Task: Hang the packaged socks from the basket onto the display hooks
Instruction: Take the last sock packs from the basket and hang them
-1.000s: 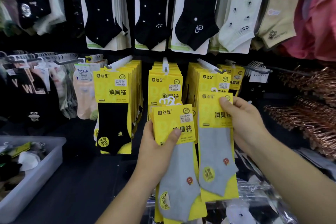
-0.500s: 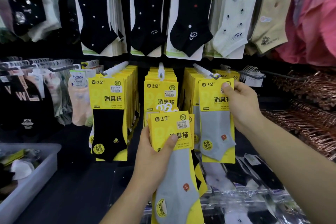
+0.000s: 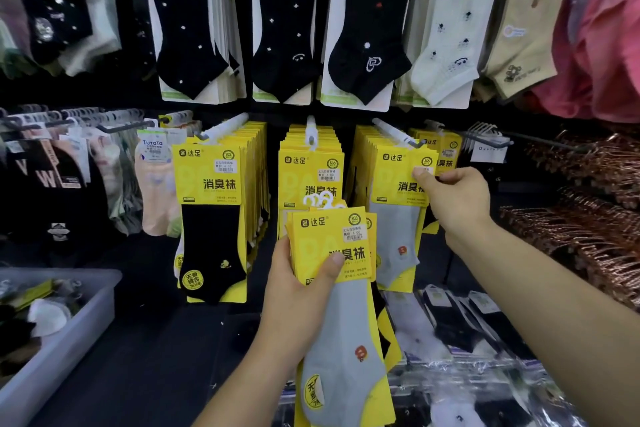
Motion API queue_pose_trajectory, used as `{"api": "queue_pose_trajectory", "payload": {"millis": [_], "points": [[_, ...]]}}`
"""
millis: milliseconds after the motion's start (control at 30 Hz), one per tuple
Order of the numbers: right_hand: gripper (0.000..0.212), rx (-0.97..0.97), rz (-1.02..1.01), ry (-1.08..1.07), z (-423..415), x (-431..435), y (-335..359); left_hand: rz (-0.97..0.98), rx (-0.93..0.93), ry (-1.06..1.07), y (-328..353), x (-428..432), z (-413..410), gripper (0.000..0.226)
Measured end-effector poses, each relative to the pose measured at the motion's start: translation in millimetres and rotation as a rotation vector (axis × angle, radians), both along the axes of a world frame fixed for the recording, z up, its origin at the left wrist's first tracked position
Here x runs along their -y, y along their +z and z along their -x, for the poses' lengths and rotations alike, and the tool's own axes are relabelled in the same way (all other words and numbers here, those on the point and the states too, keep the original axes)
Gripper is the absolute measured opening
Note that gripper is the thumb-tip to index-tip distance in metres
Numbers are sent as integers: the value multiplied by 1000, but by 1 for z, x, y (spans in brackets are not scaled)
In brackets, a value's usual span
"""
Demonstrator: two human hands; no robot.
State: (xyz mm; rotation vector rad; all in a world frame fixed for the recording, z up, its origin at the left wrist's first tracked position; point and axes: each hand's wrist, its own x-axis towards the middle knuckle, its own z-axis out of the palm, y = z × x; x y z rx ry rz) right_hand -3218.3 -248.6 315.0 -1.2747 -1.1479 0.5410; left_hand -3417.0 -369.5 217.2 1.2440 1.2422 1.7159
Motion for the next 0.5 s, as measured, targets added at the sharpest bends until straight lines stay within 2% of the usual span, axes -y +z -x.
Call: {"api": "queue_pose_trajectory", "payload": {"millis": [67,133,233,300,400,500], "points": [[35,63,-26,12,6,16,-4,2,2,0,1,0,0,36],[42,134,-33,123,16,36,-10,4,13,2,3,1,0,37],[59,241,107,336,32,64,-20,-17,33,8,4,2,-3,37],[58,274,162,414,39,75,-27,-42,48,7,6,3,-5,40],[51,169,156,418,42,80,-32,-59,77,-10,7,3,-7,55],[33,-9,184,508,40,77,-33,-53,142,-45,7,4,-5,57]]}}
